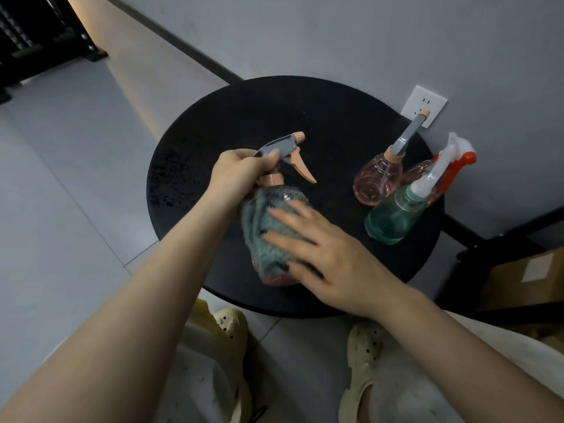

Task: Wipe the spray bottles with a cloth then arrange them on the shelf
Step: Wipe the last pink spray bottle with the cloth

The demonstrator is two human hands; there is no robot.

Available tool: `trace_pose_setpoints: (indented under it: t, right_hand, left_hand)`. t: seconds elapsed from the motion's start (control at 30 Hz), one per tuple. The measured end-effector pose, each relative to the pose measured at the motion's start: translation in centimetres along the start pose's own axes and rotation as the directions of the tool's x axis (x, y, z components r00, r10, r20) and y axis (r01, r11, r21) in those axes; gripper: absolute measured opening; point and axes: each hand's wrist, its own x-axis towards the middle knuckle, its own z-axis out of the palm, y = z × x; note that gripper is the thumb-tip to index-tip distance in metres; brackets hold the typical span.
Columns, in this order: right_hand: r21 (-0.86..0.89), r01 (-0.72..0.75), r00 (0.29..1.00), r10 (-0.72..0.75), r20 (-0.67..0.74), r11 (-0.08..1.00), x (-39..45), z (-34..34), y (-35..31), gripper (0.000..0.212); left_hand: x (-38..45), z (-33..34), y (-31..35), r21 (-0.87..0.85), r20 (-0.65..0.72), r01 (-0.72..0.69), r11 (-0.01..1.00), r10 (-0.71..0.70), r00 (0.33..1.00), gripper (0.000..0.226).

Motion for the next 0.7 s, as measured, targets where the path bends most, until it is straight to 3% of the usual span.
trace_pose_setpoints:
  t: [0.13,0.27,0.47,0.6,0.7]
  right_hand:
    - [-0.212,0.260,0.966,-0.252,0.063,0.942,-1.5,1.2,-0.2,0.036]
    - [-0.217,0.287,0.958,-0.285,0.040,0.933,-2.1,1.4,0.3,0.034]
    - [0.079,-0.042,0.998,0.046,-0.040,0.996,-1.7,1.6,1.3,0.045]
    - [0.380,-0.286,0.949,0.315,-0.016,0.880,-1.2,1.2,1.6,0.051]
    - [0.376,-0.295,0.945,0.326,-0.020,0.879,-1.5,1.4,1.3,0.052]
  left_hand:
    - [0.7,-0.4,-0.1,-0.013,0.013,0.054,0.998,-0.054,0.998,0.022]
    - [0.6,0.0,-0.5,-0.003,0.030,0.080,0.997,-0.080,0.996,0.023]
    - [0.7,1.0,-1.3,0.069,0.045,0.085,0.994,-0.088,0.995,0.029]
    - [0.4,1.6,-1.7,0.085,0.098,0.096,0.992,-0.104,0.990,0.021]
    - [0.1,1.7,-1.8,0.080,0.122,0.094,0.992,-0.103,0.987,0.019]
